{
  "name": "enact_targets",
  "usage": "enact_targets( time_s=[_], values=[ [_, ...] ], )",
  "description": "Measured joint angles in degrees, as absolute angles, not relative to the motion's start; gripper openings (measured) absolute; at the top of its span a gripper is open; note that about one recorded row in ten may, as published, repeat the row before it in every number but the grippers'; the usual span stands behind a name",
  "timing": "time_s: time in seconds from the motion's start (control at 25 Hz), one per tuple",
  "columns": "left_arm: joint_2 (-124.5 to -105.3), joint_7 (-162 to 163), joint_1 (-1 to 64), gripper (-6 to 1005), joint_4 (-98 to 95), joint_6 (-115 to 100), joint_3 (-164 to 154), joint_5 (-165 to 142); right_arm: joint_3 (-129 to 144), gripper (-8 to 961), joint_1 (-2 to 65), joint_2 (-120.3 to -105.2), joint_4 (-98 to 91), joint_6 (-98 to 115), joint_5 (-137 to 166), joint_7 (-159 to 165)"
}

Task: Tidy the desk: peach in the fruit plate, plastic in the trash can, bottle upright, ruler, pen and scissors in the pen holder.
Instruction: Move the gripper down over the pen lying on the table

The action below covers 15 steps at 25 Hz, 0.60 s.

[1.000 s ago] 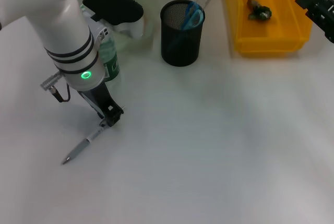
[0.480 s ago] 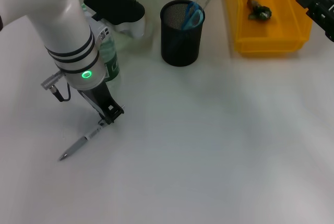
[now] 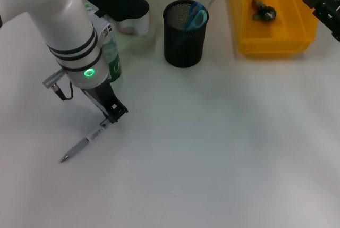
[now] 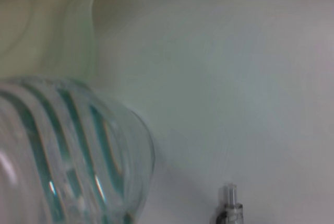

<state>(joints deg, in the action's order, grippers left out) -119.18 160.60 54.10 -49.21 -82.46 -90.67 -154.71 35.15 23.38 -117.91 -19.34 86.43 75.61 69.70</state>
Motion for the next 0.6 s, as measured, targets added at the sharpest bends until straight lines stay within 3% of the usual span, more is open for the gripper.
enact_targets(
  time_s=[0.6],
  values=[
    [-119.18,160.84,55.96,187,-48.4,-82.72,-90.73,-154.79,35.15,651,23.55,-117.95,-19.34,86.28,75.58,69.7]
  ],
)
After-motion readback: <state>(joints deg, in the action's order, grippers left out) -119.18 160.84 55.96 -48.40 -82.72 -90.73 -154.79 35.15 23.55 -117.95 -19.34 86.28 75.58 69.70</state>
